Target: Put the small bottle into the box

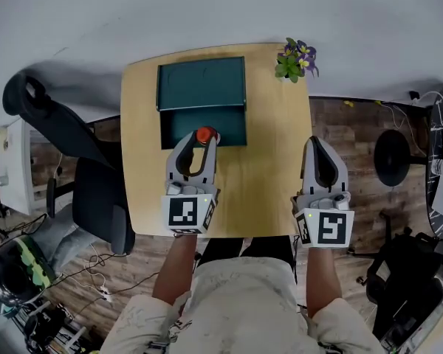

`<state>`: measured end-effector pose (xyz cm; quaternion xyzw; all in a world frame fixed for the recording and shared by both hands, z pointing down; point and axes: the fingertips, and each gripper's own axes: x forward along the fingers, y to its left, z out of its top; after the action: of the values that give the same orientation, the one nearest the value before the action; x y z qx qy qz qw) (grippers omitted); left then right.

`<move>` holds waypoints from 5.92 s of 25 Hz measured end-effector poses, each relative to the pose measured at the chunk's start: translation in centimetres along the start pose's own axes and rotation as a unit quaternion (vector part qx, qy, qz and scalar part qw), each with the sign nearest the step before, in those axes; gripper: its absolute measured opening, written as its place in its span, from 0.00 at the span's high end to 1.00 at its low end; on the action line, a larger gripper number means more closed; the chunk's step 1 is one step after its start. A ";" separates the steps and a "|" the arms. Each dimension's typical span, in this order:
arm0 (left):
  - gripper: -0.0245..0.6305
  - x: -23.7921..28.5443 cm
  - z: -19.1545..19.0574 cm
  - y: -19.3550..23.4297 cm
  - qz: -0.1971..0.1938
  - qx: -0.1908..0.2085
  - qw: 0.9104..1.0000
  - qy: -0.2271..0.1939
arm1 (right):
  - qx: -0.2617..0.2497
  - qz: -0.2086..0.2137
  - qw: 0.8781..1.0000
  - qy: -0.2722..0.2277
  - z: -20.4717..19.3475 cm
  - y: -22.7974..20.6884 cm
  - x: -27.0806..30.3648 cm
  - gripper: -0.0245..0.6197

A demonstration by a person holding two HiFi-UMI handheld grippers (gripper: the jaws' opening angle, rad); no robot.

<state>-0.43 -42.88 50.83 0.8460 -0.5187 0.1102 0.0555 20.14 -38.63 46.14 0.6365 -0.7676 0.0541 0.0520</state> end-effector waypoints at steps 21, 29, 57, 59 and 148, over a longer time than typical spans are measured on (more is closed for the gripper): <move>0.76 3.9 -6.2 -3.6 -0.007 0.011 1.000 0.028 | 0.009 0.022 0.999 0.033 -4.0 -1.4 1.8 0.94; 0.76 3.2 -7.2 -4.0 0.005 0.016 1.000 0.021 | 0.011 0.016 0.999 0.037 -4.6 -1.6 1.4 0.94; 0.63 1.8 -5.9 -4.5 0.006 0.013 1.000 0.007 | -0.006 0.010 1.000 0.025 -2.9 -0.1 0.2 0.94; 0.63 1.2 -5.5 -4.0 0.013 0.007 1.000 -0.006 | -0.009 0.010 1.000 0.022 -2.4 0.3 -0.2 0.94; 0.95 -23.2 6.9 5.9 0.088 0.071 0.985 -0.128 | -0.075 0.012 0.995 -0.070 6.8 14.3 -12.4 0.94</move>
<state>-14.90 -26.94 38.42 0.8059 -0.5849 0.0421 -0.0820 8.30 -25.00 37.35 0.6236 -0.7790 -0.0473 0.0451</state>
